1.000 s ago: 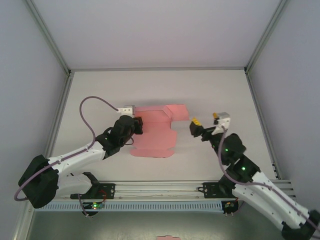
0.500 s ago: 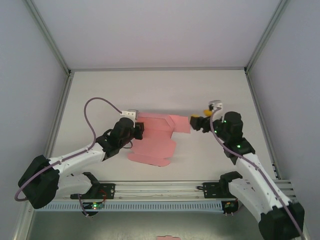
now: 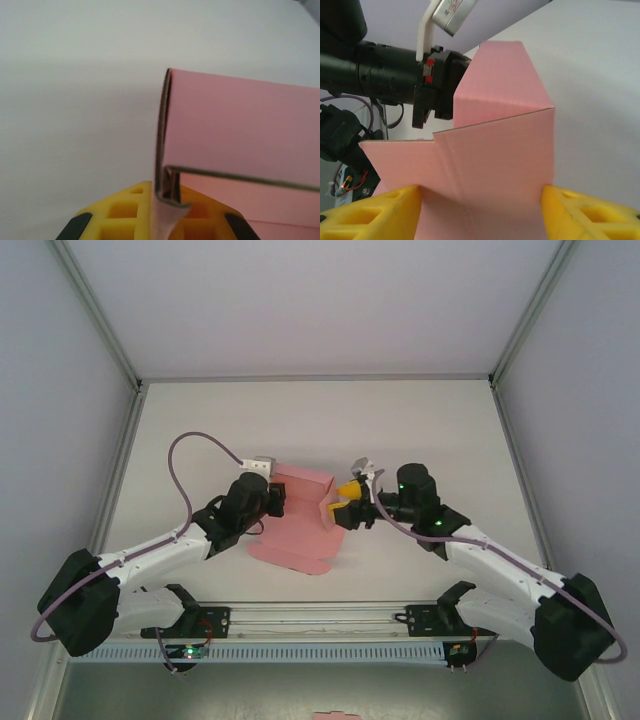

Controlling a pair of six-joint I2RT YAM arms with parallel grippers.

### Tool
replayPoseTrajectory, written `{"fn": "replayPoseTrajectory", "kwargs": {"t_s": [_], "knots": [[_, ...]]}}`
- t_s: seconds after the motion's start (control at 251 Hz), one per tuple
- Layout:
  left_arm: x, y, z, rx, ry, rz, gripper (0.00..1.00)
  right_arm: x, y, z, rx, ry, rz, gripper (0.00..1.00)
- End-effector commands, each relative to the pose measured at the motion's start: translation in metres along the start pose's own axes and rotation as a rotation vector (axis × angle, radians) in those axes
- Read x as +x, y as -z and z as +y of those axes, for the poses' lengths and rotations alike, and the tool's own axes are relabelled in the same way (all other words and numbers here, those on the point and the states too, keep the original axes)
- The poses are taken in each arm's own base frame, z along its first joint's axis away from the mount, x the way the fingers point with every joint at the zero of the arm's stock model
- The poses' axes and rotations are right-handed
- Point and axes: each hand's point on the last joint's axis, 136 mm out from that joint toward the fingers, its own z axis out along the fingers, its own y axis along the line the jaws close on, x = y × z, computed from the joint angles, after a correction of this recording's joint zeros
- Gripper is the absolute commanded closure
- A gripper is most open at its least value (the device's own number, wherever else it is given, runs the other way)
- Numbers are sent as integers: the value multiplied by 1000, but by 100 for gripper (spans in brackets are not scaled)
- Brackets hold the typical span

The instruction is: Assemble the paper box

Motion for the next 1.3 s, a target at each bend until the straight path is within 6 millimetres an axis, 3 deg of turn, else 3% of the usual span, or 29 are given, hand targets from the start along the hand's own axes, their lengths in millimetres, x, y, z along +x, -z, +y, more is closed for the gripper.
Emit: {"fn": "replayPoseTrajectory", "kwargs": {"t_s": [0.0,0.132,0.275,0.507,0.642,0.858,1.042,1.149,1.209,1.293], "knots": [[-30,3,-15,35,49,-75,100,-19,-13,11,-6,61,-42,35],[-29,4,-8,-11,57,-67,100,-19,-15,-6,166,125,-22,32],[-29,2,-3,-41,70,-64,100,-16,-20,5,144,139,-19,31],[-34,7,-11,5,81,-77,100,-1,-19,-37,376,92,23,25],[-35,7,-15,21,74,-70,100,2,-30,-38,377,106,38,36],[-36,2,-21,37,88,-56,100,-4,-48,-45,402,96,39,36],[-37,2,-24,49,94,-61,100,0,-66,-43,314,-15,42,45],[-39,4,-28,66,96,-67,100,4,-63,-64,456,-17,65,52],[-40,6,-30,76,96,-68,100,5,-57,-76,550,-4,76,60],[-40,7,-31,83,97,-72,100,4,-55,-83,590,-1,64,64]]}}
